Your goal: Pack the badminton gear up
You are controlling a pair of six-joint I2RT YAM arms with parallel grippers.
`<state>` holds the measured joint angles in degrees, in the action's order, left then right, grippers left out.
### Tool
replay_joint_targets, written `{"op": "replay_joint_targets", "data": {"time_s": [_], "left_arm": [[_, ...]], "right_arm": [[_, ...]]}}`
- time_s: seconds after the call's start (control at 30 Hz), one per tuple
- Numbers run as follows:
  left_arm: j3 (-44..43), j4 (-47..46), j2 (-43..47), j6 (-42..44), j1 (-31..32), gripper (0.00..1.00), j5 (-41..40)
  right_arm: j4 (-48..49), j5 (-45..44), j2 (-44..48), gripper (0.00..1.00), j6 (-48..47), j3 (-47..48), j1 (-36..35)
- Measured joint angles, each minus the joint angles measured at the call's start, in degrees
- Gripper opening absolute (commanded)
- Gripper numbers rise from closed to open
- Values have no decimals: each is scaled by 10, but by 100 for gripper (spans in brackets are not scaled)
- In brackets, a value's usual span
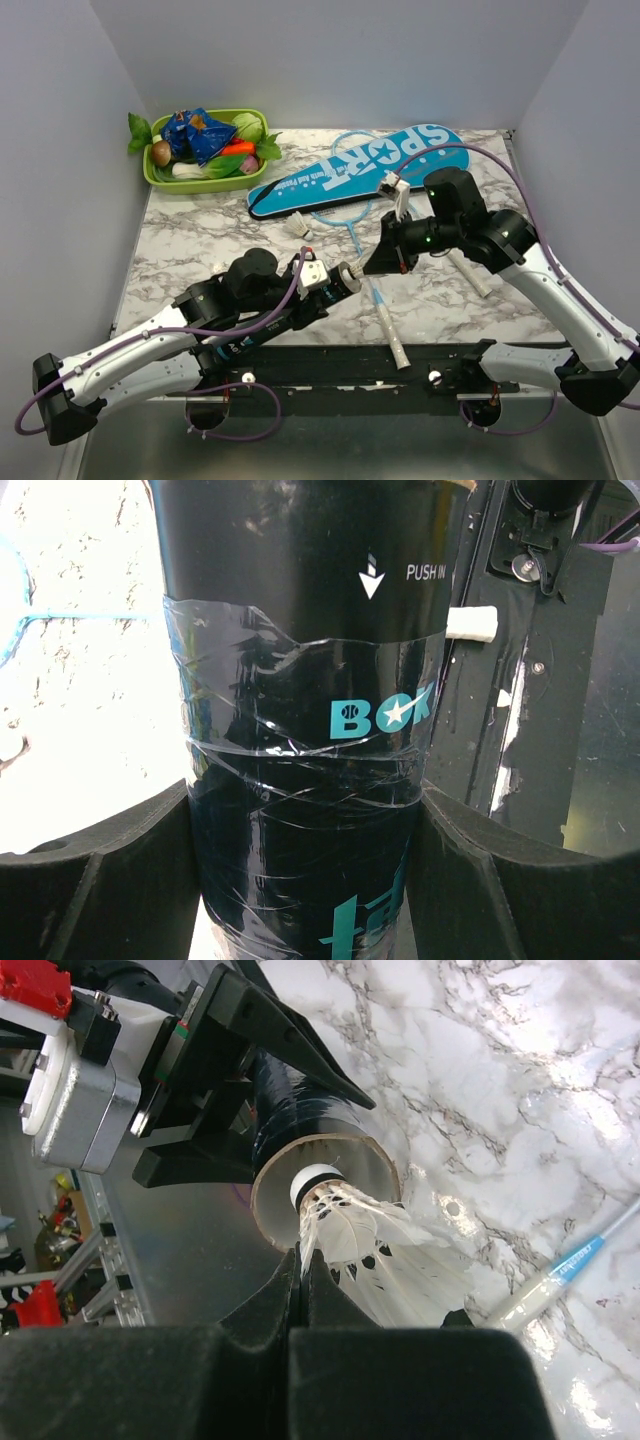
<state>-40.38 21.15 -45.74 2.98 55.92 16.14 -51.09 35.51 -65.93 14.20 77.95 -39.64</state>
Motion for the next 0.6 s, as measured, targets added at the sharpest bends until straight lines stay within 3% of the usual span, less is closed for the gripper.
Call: {"op": "replay_joint_targets", "data": {"time_s": [0.27, 0.6], "left_arm": [[0, 1, 3, 0, 0, 0, 0], [0, 5, 7, 2, 1, 0, 0]], "right_arm": [[58, 11, -8, 1, 28, -47, -33], [198, 49, -8, 1, 100, -134, -57]]}}
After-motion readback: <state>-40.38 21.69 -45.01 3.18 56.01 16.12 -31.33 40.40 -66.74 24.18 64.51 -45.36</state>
